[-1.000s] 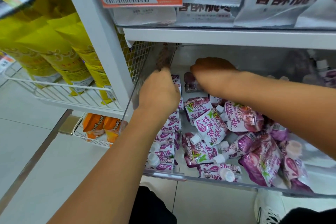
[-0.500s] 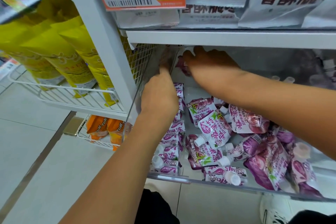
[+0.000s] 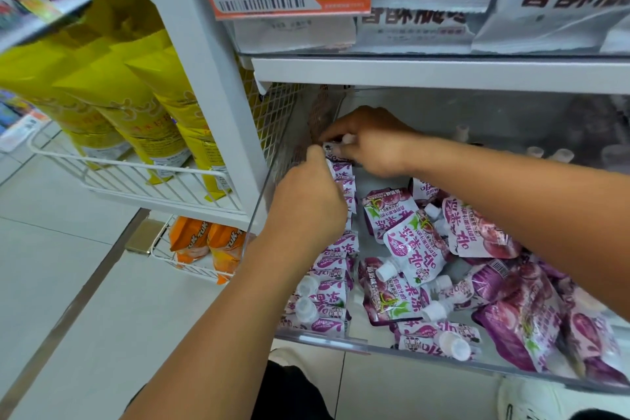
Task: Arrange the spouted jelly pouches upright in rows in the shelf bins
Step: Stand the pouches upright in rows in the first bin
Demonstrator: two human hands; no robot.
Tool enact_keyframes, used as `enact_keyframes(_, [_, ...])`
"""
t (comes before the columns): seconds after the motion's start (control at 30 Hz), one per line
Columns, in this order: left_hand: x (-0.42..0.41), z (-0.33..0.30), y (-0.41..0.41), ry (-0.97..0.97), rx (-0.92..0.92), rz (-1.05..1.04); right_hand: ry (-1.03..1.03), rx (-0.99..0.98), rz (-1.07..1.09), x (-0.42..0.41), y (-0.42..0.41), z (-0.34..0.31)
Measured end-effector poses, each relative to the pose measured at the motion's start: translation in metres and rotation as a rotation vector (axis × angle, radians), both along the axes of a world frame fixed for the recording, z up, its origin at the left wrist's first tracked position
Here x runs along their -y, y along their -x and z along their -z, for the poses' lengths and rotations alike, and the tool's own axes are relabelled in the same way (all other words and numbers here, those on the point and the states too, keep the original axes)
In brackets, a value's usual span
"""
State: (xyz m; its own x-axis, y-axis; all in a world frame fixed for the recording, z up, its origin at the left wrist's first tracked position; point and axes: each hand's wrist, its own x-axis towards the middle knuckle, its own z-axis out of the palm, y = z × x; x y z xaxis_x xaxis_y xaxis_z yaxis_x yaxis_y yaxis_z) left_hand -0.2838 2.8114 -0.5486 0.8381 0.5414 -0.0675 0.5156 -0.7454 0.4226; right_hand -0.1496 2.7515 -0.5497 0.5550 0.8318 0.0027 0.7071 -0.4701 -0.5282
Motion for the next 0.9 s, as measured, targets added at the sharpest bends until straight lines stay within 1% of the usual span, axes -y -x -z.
enact_keyframes(0.1, [0.003,-0.002,0.013,0.086,-0.056,0.057,0.118,0.008,-0.05,-0.021,0.001,0.004])
enact_keyframes(0.2, [0.002,-0.001,0.022,0.136,-0.122,0.087,0.176,-0.136,-0.076,-0.027,0.005,0.002])
enact_keyframes(0.27, [0.001,0.0,0.027,0.159,-0.138,0.111,0.127,-0.234,-0.03,-0.021,0.009,-0.003])
enact_keyframes(0.33, [0.005,-0.006,0.035,0.142,-0.082,0.159,0.03,-0.253,0.113,-0.012,0.01,-0.003])
enact_keyframes(0.37, [0.007,-0.011,0.042,0.092,-0.042,0.191,-0.015,-0.301,0.196,-0.006,0.011,-0.002])
enact_keyframes(0.4, [0.009,-0.017,0.05,0.011,0.005,0.21,-0.065,-0.437,0.268,0.0,0.015,-0.001])
enact_keyframes(0.47, [0.005,-0.03,0.066,-0.261,0.147,0.216,-0.159,-0.872,0.359,0.009,0.023,-0.004])
enact_keyframes(0.5, [0.0,-0.033,0.073,-0.38,0.21,0.195,-0.196,-1.043,0.378,0.011,0.025,-0.005])
enact_keyframes(0.53, [-0.005,-0.032,0.081,-0.423,0.259,0.161,-0.216,-1.132,0.389,0.012,0.026,-0.005])
enact_keyframes(0.6, [-0.01,-0.024,0.088,-0.354,0.312,0.138,-0.238,-1.211,0.389,0.007,0.027,-0.004])
enact_keyframes(0.67, [-0.007,-0.015,0.087,-0.299,0.353,0.181,-0.285,-1.279,0.375,0.0,0.034,-0.008])
enact_keyframes(0.8, [-0.006,-0.013,0.083,-0.151,0.43,0.216,-0.278,-1.296,0.36,-0.007,0.041,-0.009])
enact_keyframes(0.9, [-0.013,-0.01,0.08,-0.127,0.455,0.199,-0.294,-1.344,0.413,0.001,0.036,-0.007])
